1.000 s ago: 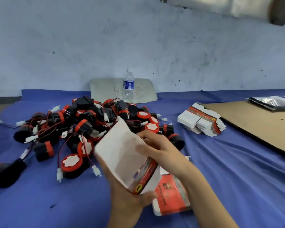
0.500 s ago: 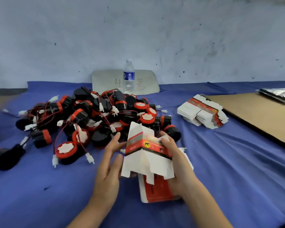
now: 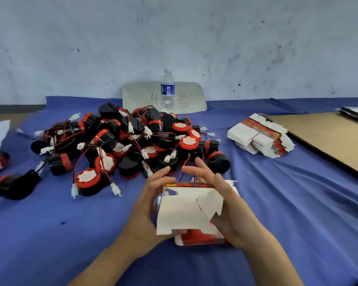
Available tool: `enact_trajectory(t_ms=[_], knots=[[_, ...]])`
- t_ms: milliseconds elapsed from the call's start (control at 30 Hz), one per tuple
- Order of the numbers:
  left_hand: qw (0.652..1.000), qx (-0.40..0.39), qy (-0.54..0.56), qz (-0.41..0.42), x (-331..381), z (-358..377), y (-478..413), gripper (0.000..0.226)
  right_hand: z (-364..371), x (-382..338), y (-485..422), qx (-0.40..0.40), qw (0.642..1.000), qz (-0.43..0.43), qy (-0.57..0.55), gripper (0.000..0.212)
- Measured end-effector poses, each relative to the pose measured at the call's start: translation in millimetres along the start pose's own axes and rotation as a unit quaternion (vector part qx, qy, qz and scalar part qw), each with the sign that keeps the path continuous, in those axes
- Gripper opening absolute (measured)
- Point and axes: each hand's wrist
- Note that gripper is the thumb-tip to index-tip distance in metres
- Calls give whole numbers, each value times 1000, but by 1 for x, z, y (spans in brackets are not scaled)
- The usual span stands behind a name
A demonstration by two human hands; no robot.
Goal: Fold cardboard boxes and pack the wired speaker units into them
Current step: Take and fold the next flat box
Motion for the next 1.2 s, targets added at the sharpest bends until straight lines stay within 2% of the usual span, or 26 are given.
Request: enact_trajectory(t_ms=[67, 133, 167, 267, 333, 367, 400, 433, 500, 600, 633, 733, 867, 1000, 1067, 1133, 1200], knots=[[996, 4, 72, -45, 0, 2, 3, 77, 12, 3, -5, 9, 998, -47, 27, 45], [980, 22, 162, -117, 1, 2, 3, 92, 13, 19, 5, 4, 991, -89, 101, 65], [973, 34, 178, -147, 0, 1, 3, 94, 14, 24, 6, 1, 991, -85, 101, 71], [982, 65, 118, -131, -3, 0, 5, 75, 20, 25, 7, 31, 989, -94, 113, 81], [985, 66, 110, -117, 4, 1, 5, 67, 22, 27, 6, 98, 980, -102, 138, 65], [984, 81, 100, -121, 4, 5, 7, 53, 22, 30, 6, 133, 976, -95, 144, 55], [981, 104, 91, -139, 5, 7, 9, 28, 22, 32, 6, 158, 972, -92, 145, 48], [978, 115, 86, -152, 8, 8, 9, 17, 23, 34, 6, 171, 969, -93, 150, 43], [978, 83, 120, -150, 9, 8, 10, 17, 25, 37, 5, 183, 964, -97, 167, 34], [973, 66, 172, -142, 10, 4, 8, 65, 30, 38, 4, 201, 954, -124, 185, 28], [974, 59, 167, -142, 9, 4, 7, 69, 32, 38, 4, 210, 948, -130, 200, 28], [970, 69, 182, -146, 13, 5, 5, 51, 38, 43, 2, 225, 932, -137, 247, 30], [965, 74, 207, -144, 13, 3, 4, 46, 40, 47, 2, 221, 913, -167, 300, 38], [959, 77, 237, -133, 16, 1, 2, 30, 40, 49, 0, 201, 869, -167, 420, 56], [954, 86, 255, -133, 15, -1, 1, 38, 41, 50, 0, 172, 850, -176, 466, 52], [949, 87, 270, -135, 16, -3, 1, 42, 40, 49, 1, 138, 852, -182, 472, 46], [944, 98, 283, -142, 15, -3, 2, 31, 39, 45, 2, 123, 878, -182, 426, 38]])
Point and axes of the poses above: each hand's wrist, its own y-axis away from the middle knuckle, its own z-axis out of the palm, x = y × z, and after that the axes turned 14 degrees about -x, right-handed
